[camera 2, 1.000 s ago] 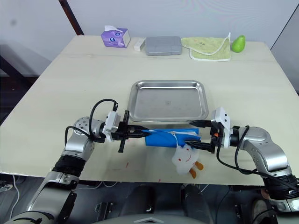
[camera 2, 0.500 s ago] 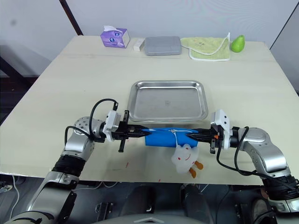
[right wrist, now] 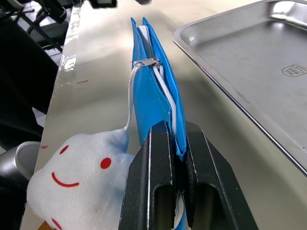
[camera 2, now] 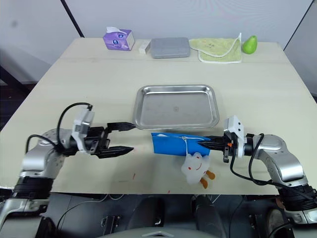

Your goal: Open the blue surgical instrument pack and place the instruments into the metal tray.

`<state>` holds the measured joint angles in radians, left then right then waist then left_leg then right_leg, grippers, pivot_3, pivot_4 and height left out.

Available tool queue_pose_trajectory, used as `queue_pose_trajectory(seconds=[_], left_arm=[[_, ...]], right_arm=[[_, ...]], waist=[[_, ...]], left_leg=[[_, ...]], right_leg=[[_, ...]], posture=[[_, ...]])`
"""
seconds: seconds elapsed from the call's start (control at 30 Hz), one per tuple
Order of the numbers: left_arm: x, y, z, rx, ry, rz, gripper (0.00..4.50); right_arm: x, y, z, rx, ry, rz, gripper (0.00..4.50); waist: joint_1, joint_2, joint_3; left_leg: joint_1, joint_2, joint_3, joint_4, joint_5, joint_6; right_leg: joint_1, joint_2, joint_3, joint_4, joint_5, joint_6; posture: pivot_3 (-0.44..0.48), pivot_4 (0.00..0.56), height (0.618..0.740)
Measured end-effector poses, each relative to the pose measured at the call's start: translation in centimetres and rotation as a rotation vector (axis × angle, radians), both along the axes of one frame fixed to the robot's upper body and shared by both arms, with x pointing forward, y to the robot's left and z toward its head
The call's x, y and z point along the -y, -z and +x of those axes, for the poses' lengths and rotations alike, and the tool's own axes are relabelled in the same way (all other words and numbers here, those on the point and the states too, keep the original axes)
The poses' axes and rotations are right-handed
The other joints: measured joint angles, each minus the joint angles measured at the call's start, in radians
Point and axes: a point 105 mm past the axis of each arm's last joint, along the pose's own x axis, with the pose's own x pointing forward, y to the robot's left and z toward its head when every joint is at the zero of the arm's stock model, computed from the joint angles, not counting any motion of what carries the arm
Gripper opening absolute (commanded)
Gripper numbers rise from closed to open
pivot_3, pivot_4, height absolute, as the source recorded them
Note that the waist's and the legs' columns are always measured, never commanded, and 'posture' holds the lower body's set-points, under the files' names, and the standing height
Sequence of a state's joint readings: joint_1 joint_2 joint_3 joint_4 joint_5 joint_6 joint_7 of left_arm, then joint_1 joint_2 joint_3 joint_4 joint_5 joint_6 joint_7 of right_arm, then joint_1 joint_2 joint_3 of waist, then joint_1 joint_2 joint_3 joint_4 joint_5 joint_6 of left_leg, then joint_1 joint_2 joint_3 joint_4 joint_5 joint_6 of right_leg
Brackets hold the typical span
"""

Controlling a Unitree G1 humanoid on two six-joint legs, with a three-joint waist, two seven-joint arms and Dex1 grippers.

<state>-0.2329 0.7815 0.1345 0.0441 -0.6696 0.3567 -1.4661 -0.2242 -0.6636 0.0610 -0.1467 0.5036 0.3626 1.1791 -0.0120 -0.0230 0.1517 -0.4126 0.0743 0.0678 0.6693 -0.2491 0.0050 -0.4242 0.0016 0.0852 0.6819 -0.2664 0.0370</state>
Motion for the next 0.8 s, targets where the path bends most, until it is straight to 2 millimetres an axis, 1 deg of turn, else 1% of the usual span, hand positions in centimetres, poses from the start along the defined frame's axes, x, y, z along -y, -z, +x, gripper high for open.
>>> queue_pose_trajectory(seconds=[0.13, 0.23, 0.33, 0.5, 0.57, 0.6, 0.67, 0.8], left_arm=[[-0.6, -0.5, -1.0, -0.019, -0.013, 0.002, 4.42], [-1.1, -0.5, -1.9, -0.043, -0.021, 0.038, 4.42], [-0.7, -0.3, -2.6, -0.048, -0.004, 0.055, 4.42], [1.8, 0.3, -4.2, -0.067, 0.073, 0.070, 4.42], [3.9, 1.0, -4.6, -0.084, 0.110, 0.052, 4.42], [4.2, 1.1, -4.7, -0.086, 0.115, 0.050, 4.42], [5.6, 1.7, -4.9, -0.097, 0.138, 0.042, 4.42], [8.0, 2.7, -4.4, -0.089, 0.148, 0.055, 4.42]], right_arm=[[0.0, -0.1, -0.1, 0.001, -0.013, 0.003, 0.00], [0.3, -0.1, -0.2, 0.002, -0.016, -0.006, 0.00], [0.4, -0.1, -0.1, 0.004, -0.015, -0.007, 0.00], [0.5, -0.2, 0.0, 0.004, -0.019, -0.009, 0.00], [0.5, -0.2, 0.2, 0.004, -0.018, -0.011, 0.00], [0.5, -0.2, 0.2, 0.005, -0.019, -0.011, 0.00], [0.5, -0.2, 0.2, 0.005, -0.021, -0.016, 0.00], [0.5, -0.3, 0.3, 0.011, -0.022, -0.026, 0.00]], waist=[[-0.001, 0.000, 0.000], [-0.001, -0.001, 0.000], [0.001, -0.001, 0.000], [0.001, -0.001, 0.000], [0.002, -0.001, 0.000], [0.001, -0.002, 0.000], [0.001, -0.002, 0.001], [0.001, -0.003, 0.001]], left_leg=[[-0.001, 0.000, 0.006, 0.000, 0.000, 0.000], [-0.001, 0.000, 0.009, 0.000, -0.001, 0.001], [-0.001, 0.000, 0.012, 0.000, -0.001, 0.001], [-0.001, 0.000, 0.016, 0.000, -0.001, 0.002], [0.000, 0.000, 0.018, 0.000, -0.001, 0.002], [0.000, 0.000, 0.019, 0.000, -0.001, 0.002], [-0.001, 0.000, 0.019, 0.000, -0.001, 0.002], [-0.001, 0.000, 0.021, 0.000, -0.002, 0.003]], right_leg=[[-0.005, 0.000, 0.007, 0.002, 0.001, 0.001], [-0.008, 0.000, 0.010, 0.003, 0.001, 0.002], [-0.008, 0.000, 0.011, 0.003, 0.001, 0.002], [-0.010, 0.000, 0.015, 0.005, 0.001, 0.002], [-0.011, 0.000, 0.017, 0.006, 0.002, 0.003], [-0.012, 0.001, 0.018, 0.006, 0.002, 0.003], [-0.014, 0.003, 0.022, 0.008, 0.002, 0.003], [-0.016, 0.004, 0.026, 0.009, 0.002, 0.004]], posture=[[0.000, 0.150, 0.740], [0.000, 0.150, 0.740], [0.000, 0.150, 0.740], [0.000, 0.150, 0.740], [0.000, 0.150, 0.740], [0.000, 0.150, 0.740], [0.000, 0.150, 0.740], [0.000, 0.150, 0.740]])
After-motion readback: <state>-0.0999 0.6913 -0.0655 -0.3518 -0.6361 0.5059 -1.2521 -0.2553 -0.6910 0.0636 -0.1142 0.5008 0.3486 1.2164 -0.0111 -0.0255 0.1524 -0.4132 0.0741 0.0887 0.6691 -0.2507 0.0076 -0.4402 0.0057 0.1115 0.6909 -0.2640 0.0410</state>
